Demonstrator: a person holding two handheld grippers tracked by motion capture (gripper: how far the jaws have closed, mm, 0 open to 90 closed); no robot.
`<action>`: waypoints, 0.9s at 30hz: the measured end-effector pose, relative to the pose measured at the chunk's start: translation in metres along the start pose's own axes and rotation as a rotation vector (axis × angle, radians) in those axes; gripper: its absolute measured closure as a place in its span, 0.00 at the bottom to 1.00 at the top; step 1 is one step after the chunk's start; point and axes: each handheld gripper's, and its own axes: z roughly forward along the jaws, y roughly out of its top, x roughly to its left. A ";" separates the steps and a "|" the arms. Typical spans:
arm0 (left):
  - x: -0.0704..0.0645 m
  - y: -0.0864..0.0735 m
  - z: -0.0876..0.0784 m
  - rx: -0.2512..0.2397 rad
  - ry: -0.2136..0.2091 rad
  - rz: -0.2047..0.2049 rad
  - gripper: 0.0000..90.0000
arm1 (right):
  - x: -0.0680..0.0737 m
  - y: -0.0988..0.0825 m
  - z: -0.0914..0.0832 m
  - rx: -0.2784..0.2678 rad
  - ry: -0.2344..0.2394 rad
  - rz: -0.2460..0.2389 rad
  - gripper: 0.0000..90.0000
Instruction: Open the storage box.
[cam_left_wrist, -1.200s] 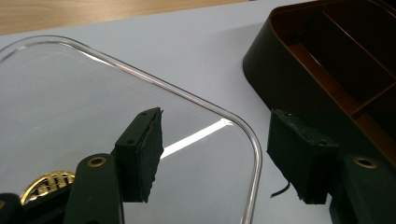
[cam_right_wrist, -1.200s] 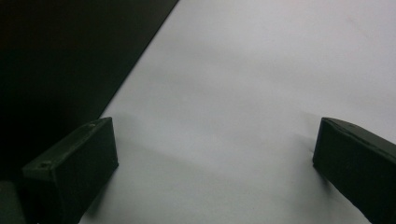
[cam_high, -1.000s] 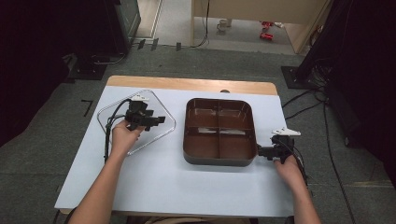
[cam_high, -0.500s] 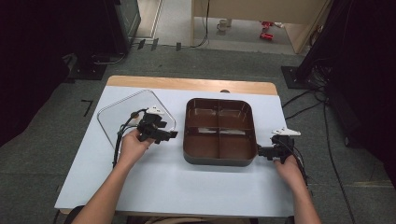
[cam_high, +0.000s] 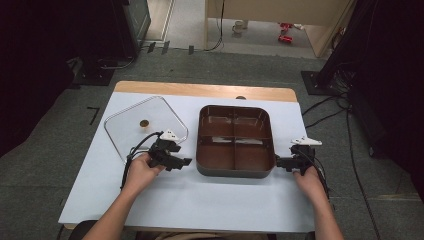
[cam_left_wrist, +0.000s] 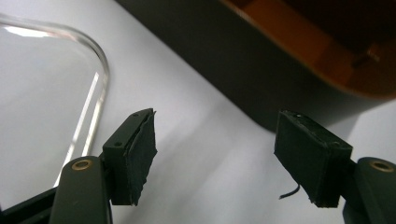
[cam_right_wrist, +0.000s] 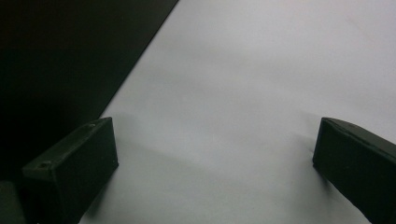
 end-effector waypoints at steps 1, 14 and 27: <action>0.000 -0.002 0.001 0.010 -0.005 -0.005 0.33 | 0.000 0.000 0.000 0.000 0.000 0.000 0.00; -0.002 -0.017 0.009 0.016 -0.035 0.022 0.25 | 0.000 0.000 0.000 0.000 0.000 0.000 0.00; -0.012 -0.031 0.011 -0.057 0.036 0.124 0.24 | 0.000 0.000 0.000 0.000 0.000 0.000 0.00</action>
